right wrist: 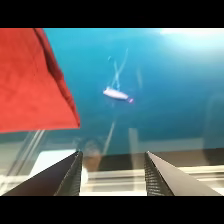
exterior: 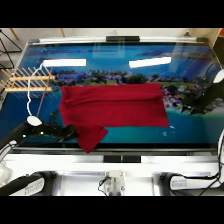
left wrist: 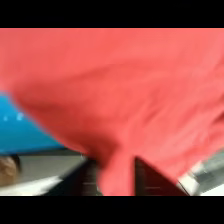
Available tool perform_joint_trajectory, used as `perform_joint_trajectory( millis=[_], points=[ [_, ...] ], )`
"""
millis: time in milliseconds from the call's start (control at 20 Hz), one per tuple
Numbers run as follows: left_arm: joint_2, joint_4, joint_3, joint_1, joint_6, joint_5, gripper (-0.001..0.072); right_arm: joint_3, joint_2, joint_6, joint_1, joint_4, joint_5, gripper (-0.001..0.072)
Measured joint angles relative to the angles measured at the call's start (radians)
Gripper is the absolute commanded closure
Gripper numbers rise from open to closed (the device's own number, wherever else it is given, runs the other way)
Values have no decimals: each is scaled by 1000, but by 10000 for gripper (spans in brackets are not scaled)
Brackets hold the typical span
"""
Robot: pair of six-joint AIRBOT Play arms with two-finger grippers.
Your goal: Fold the shirts.
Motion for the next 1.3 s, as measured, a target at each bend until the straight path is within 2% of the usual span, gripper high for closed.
perform_joint_trajectory(
  millis=[250, 750, 800, 850, 900, 1100, 1300],
  points=[
    [2, -16, -8, -26, -24, 35, 675, -138, 0, -28, -22, 132, -71, 203],
    [6, -11, -9, -24, 20, 6, 675, -311, -27, -37, -17, 264, -253, 206],
    [6, -11, -9, -24, 21, 6, 675, -315, -36, -37, -6, 273, -252, 250],
    [6, -11, -8, -23, 21, 4, 675, -317, -43, -38, 6, 279, -253, 472],
    [6, -11, -5, -21, 21, 3, 675, -319, -50, -39, 18, 280, -261, 621],
    [21, -10, 51, 17, 67, -16, 676, -291, -50, -64, 50, 272, -281, 636],
    [47, -10, 214, 91, 129, -70, 677, -194, 10, -110, 60, 264, -271, 636]
  ],
)
